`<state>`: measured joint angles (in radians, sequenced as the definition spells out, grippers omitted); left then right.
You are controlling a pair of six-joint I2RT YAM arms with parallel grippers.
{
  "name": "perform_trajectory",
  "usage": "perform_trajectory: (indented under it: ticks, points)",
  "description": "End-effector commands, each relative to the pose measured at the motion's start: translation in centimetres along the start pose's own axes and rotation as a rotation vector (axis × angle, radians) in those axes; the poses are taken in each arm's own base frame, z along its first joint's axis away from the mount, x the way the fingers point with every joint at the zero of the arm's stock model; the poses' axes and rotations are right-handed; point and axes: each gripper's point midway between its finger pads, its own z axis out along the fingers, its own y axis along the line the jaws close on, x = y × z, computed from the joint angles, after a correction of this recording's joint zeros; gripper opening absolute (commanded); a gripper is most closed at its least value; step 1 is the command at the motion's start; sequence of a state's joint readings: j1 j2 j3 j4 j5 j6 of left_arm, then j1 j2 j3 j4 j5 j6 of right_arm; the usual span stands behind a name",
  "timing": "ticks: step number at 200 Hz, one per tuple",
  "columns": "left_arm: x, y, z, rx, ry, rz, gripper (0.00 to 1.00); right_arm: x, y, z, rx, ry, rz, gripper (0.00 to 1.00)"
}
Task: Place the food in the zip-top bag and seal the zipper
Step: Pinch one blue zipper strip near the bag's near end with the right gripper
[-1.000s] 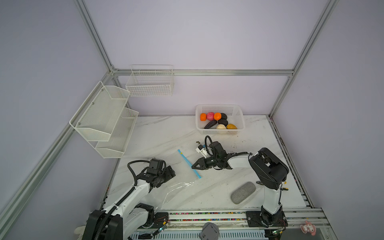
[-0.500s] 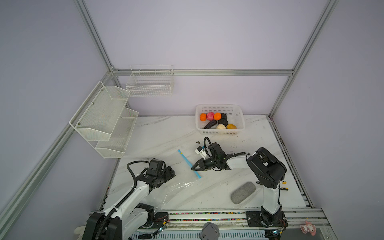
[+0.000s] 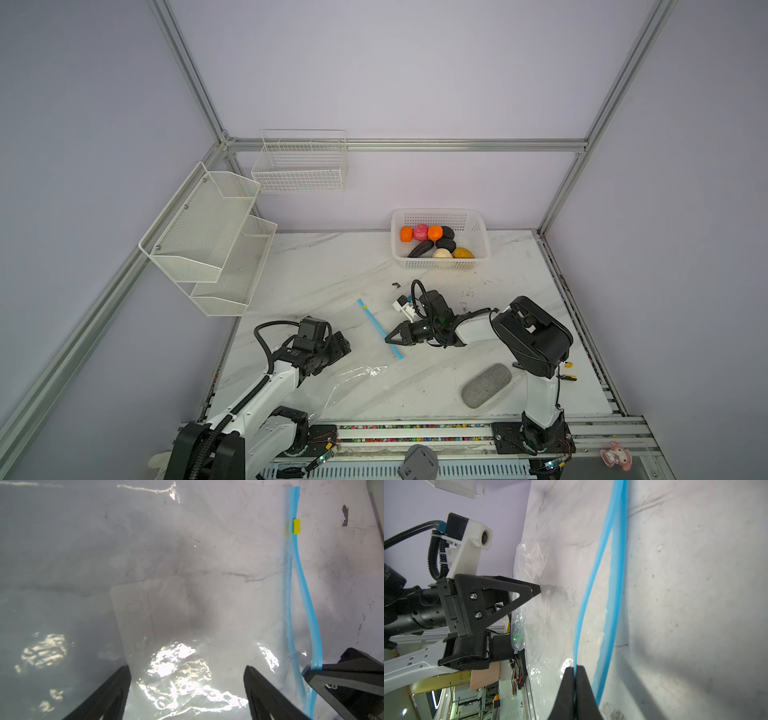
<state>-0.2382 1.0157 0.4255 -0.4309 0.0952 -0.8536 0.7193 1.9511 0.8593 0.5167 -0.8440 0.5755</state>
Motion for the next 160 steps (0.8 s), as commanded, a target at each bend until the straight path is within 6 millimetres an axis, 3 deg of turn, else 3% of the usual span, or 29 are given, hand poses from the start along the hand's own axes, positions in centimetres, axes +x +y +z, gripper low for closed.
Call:
perform_trajectory:
  ticks: [1, 85, 127, 160]
  points:
    - [-3.8, -4.0, -2.2, 0.077, -0.096, 0.04, 0.86, -1.9, 1.3, -0.6, -0.012, -0.11, -0.069, 0.04]
    - [-7.4, -8.9, -5.0, 0.164, -0.155, 0.086, 0.86, -4.7, 1.0, -2.1, 0.051, -0.334, -0.208, 0.04]
    - [-6.9, -12.9, -5.0, 0.271, -0.104, 0.116, 0.84, -4.8, 1.5, -1.3, 0.062, -0.403, -0.337, 0.05]
    - [-6.6, -14.5, -4.7, 0.265, -0.104, 0.181, 0.83, -4.4, 2.6, 0.0, 0.074, -0.428, -0.444, 0.05]
